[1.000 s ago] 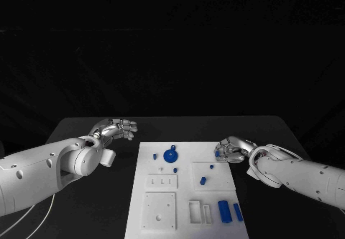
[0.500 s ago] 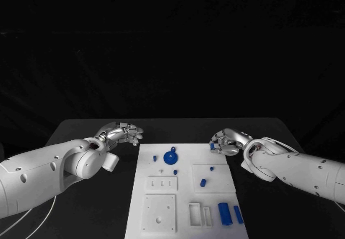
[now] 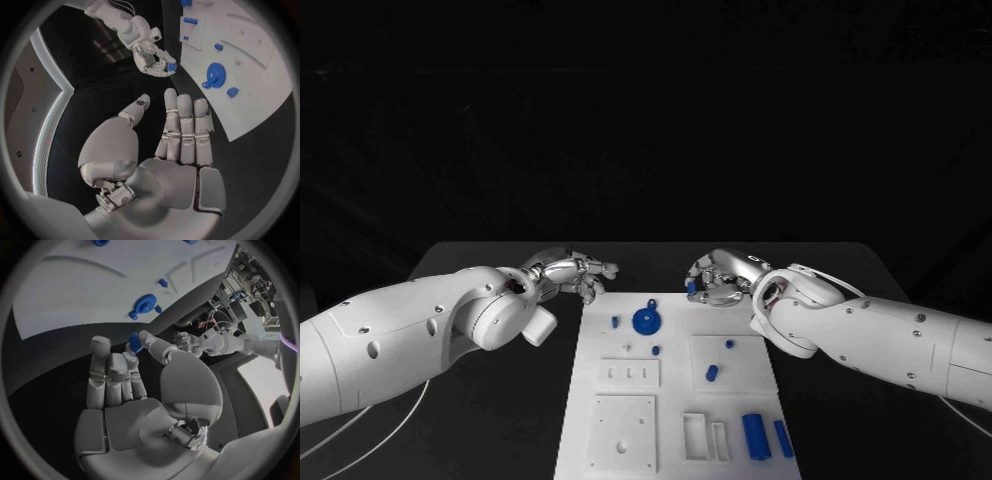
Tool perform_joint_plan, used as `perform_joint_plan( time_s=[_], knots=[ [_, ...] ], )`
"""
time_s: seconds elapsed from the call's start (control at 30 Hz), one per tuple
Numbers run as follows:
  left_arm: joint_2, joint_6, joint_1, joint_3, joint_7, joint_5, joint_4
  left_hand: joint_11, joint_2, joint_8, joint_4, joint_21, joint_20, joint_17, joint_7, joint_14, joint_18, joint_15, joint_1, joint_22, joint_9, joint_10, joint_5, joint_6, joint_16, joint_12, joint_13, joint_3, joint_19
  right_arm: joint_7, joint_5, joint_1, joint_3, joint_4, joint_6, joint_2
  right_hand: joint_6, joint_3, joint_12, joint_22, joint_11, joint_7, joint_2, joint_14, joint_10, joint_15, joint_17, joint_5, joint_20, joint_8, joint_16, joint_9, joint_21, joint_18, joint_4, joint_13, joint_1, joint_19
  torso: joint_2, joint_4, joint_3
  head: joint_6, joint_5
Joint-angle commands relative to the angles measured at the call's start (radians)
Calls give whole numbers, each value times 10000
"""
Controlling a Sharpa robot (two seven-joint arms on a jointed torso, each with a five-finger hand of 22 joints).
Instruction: Assemble the parts on the task board
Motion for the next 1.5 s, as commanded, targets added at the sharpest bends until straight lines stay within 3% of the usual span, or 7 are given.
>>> perform_joint_plan(
  time_s=[0.03, 0.1, 0.2, 0.5, 0.97, 1.5],
  knots=[
    [151, 432, 25, 6, -1224, -553, 107, -51, -51, -76, 220, 221, -194, 132, -87, 68, 169, -117, -165, 252, 25, 90, -43, -11, 271, 258, 218, 1, 101, -822, -431, 11, -1, 144, -45, 226, 316, 62, 21, 188, -69, 221, 15, 6, -30, -46, 11, -43, -6, 40, -14, 17, 41, 299, 22, -13, -81, 29, 12, 6, -14, 46, 32],
    [210, 553, 26, 9, -1439, -660, 130, -75, -51, -99, 360, 359, -253, 199, -104, 73, 170, -176, -234, 249, 42, 77, -42, 9, 419, 416, 359, 18, 129, -939, -517, 11, -1, 175, -71, 387, 313, 68, 19, 188, -70, 220, 7, 6, -30, -47, 12, -43, -9, 39, -14, 18, 40, 299, 19, -14, -82, 29, 16, 13, -21, 52, 57],
    [327, 570, 50, 10, -1699, -832, 117, -116, -9, -140, 446, 540, -327, 291, -123, 97, 169, -251, -257, 246, 61, 69, -37, 21, 627, 638, 551, 6, 137, -1078, -662, 11, -1, 205, -54, 631, 312, 72, 19, 188, -70, 220, 5, 6, -30, -47, 13, -42, -10, 38, -14, 18, 40, 299, 18, -14, -82, 29, 26, 15, -3, 42, 89],
    [523, 625, 101, 9, -2092, -1159, 118, -103, 0, -236, 530, 716, -399, 315, -118, -8, 128, -258, -266, 222, 76, -112, -37, 5, 751, 833, 775, -6, 21, -1308, -997, 9, 1, 248, -75, 1088, 309, 99, 14, 185, -72, 219, 18, 6, -29, -49, 15, -39, -16, 36, -16, 21, 40, 299, 18, -15, -82, 33, 19, 16, 4, 14, 147],
    [800, 537, 129, 4, -2386, -1387, 81, -26, -53, -472, 1001, 813, -453, 236, -43, -198, 68, -207, -528, 171, -22, -432, -35, -161, 760, 929, 970, 57, -197, -1349, -1084, 7, 1, 357, 42, 1479, 307, 131, 8, 182, -71, 219, 39, 6, -28, -49, 18, -32, -21, 32, -19, 24, 40, 299, 22, -16, -97, 39, 24, -1, 12, -9, 227],
    [952, 640, 143, 0, -2575, -1472, 4, -16, 50, -494, 1008, 837, -449, 204, -30, -228, 54, -190, -428, 168, -26, -481, -35, -148, 761, 953, 1018, 89, -259, -1363, -1145, 2, 2, 395, 69, 1652, 305, 143, 4, 182, -70, 220, 42, 8, -27, -48, 20, -27, -26, 29, -21, 26, 44, 299, 21, -16, -117, 48, 23, 4, 16, -29, 249]
  ],
)
